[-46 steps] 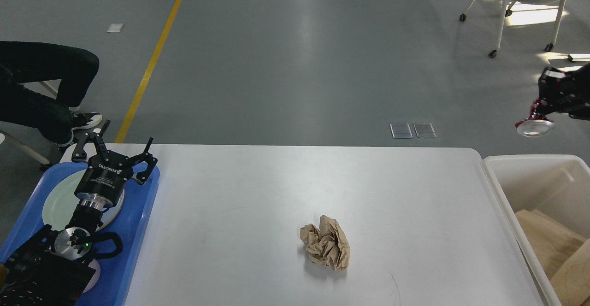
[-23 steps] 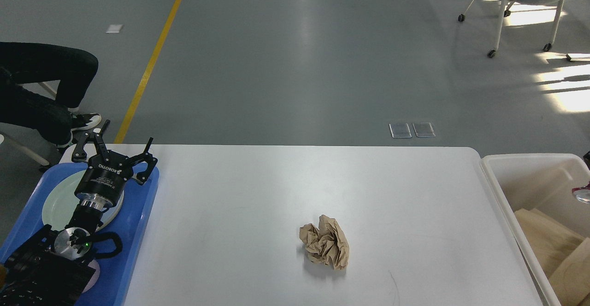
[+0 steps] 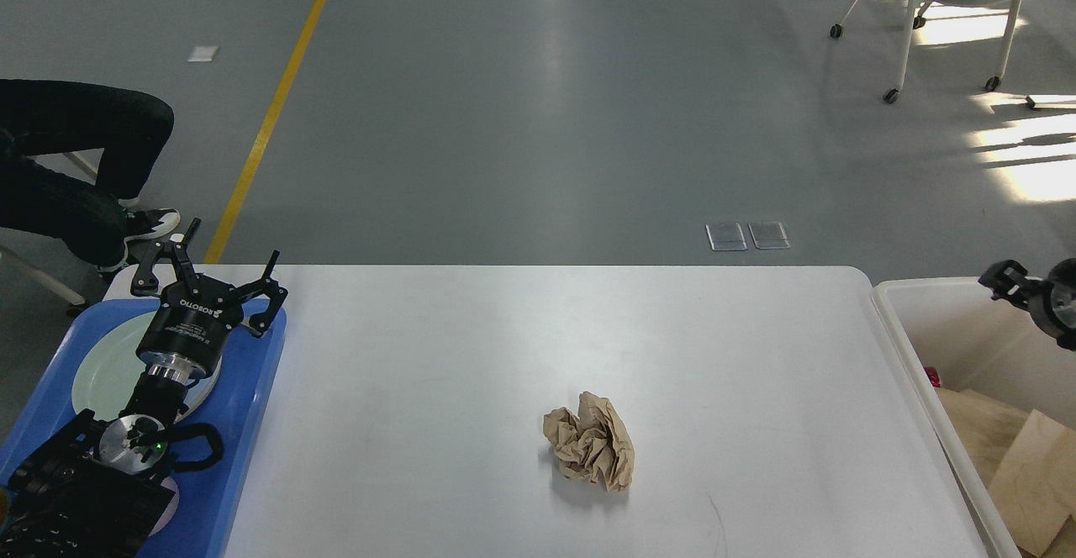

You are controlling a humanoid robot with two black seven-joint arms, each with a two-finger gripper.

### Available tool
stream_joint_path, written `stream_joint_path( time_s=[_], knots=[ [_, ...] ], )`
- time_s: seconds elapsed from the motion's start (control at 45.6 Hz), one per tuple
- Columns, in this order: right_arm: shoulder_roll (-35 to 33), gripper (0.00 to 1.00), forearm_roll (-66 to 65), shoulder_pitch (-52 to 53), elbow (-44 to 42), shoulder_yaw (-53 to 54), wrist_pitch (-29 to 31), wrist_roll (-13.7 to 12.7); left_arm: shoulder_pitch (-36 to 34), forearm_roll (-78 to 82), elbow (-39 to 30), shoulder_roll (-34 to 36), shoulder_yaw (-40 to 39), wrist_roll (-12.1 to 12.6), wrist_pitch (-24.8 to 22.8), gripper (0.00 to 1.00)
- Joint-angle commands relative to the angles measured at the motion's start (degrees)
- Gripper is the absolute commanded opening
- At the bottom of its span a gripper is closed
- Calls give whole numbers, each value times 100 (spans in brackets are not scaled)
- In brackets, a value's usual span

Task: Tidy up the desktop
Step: 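Move the right gripper over the crumpled brown paper ball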

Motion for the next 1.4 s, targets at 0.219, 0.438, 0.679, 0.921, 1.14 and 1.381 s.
stream_joint_path(
  time_s=[0.219, 0.438, 0.679, 0.921, 1.14, 1.381],
  knots=[
    [864, 100, 292, 2141, 892, -1081, 1191, -18, -2, 0, 0, 0, 0, 0, 0, 97],
    [1110, 100, 530, 3986, 2589, -1398, 2184, 26, -2, 0, 0, 0, 0, 0, 0, 97],
    [1260, 100, 547, 5727, 3749, -1302, 3327, 26, -2, 0, 0, 0, 0, 0, 0, 97],
    [1910, 100, 662, 6177, 4321, -1179, 3144, 34, -2, 0, 0, 0, 0, 0, 0, 97],
    [2455, 100, 662, 4447, 3988, -388, 2371, -9, 7, 0, 0, 0, 0, 0, 0, 97],
    [3527, 100, 662, 2899, 2899, -27, 2062, -27, -2, 0, 0, 0, 0, 0, 0, 97]
  ],
)
